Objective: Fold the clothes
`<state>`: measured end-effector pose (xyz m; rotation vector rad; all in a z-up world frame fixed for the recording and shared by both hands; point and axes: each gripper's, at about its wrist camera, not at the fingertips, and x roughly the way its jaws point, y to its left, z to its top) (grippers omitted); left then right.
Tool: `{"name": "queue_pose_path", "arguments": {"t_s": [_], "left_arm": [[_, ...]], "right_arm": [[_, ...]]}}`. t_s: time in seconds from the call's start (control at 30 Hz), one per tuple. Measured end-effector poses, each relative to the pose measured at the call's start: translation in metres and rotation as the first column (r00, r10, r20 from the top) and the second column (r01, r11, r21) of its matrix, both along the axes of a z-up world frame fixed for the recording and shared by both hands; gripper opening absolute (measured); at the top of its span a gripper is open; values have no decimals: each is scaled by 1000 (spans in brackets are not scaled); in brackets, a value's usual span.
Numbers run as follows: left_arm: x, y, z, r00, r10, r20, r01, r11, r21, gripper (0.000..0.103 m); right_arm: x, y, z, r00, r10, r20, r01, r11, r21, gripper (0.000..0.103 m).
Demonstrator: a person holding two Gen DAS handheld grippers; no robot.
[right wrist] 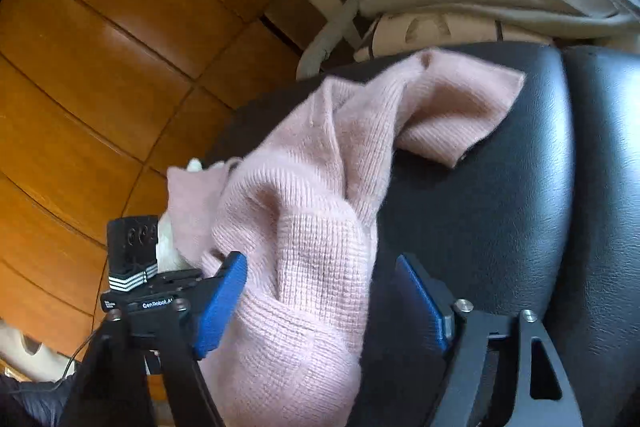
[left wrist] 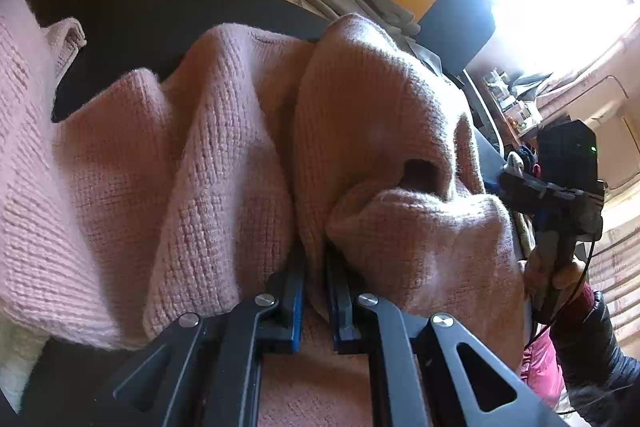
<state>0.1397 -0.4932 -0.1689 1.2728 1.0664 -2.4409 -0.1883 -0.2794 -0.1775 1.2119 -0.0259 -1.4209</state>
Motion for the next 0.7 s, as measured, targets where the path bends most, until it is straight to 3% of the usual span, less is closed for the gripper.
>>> {"name": "queue_pose_path", "arguments": {"t_s": [0.03, 0.07, 0.1, 0.17, 0.27, 0.37, 0.47, 0.6, 0.7], "left_arm": [[-1, 0, 0, 1000, 5, 2, -5, 1000, 1, 9], [-1, 0, -1, 1000, 10, 4, -10, 1000, 2, 9], [-2, 1, 0, 1000, 13, 6, -13, 1000, -3, 9], [-5, 4, 2, 1000, 19, 11, -19, 1000, -16, 9], [2, 15, 12, 1000, 0, 10, 0, 998, -70, 9], [-11, 33, 29, 999, -44, -31, 41, 994, -98, 9], [-29, 57, 49, 989, -112, -93, 102, 989, -110, 9], [-63, 99, 71, 964, -219, -151, 201, 971, -129, 9], [-97, 135, 80, 945, -291, -153, 266, 950, -161, 9]], "right_arm": [[2, -9, -5, 1000, 25, -1, -25, 999, 28, 75], [5, -19, -9, 998, 21, -61, -16, 996, 89, 57], [6, -29, -14, 995, 15, -97, -2, 991, 134, 23], [10, -32, -13, 991, -15, -134, 35, 988, 152, 15], [25, -21, 10, 953, -44, -301, 90, 986, 141, 11], [44, 0, 42, 849, -41, -526, 140, 979, 150, 11], [56, 25, 67, 710, -28, -704, 209, 963, 172, 11], [53, 70, 104, 533, -24, -846, 336, 924, 185, 11], [40, 116, 134, 449, -60, -892, 440, 884, 161, 11]]}}
